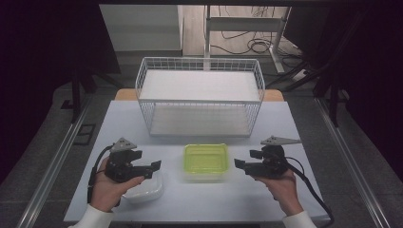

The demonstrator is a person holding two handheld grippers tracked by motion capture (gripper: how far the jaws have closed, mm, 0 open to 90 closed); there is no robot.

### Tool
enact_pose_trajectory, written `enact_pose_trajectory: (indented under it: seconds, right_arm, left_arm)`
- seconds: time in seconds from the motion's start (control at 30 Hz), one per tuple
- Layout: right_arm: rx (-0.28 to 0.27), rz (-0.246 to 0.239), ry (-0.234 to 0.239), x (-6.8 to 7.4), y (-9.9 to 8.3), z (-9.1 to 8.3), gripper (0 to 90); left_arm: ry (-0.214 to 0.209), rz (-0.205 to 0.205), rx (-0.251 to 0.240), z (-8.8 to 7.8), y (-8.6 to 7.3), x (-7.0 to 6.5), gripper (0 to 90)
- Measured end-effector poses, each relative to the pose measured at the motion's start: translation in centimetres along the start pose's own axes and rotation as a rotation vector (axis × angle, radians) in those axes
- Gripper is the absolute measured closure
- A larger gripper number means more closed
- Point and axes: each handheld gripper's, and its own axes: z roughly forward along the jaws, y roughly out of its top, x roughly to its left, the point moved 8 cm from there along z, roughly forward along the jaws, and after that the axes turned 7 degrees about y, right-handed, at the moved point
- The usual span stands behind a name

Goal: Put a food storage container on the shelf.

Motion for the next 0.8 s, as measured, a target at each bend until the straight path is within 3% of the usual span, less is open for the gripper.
enact_pose_trajectory:
  seconds: [0.2,0.43,0.67,0.8]
  right_arm:
    - [-0.016,-0.017,-0.001,0.4,1.0,0.0,23.8]
    - [-0.007,-0.008,-0.012,-0.2,1.4,0.7,25.5]
    - [0.008,-0.030,-0.018,-0.5,2.1,1.4,27.0]
    - [0.009,-0.027,-0.009,-0.8,2.6,2.0,28.0]
  left_arm:
    - [-0.039,-0.045,0.003,0.5,0.9,-0.6,22.9]
    - [-0.064,-0.077,0.015,1.6,2.1,-1.2,24.2]
    - [-0.083,-0.056,0.031,2.7,4.2,-2.6,25.1]
    - [-0.091,-0.066,0.034,3.4,5.1,-3.0,26.3]
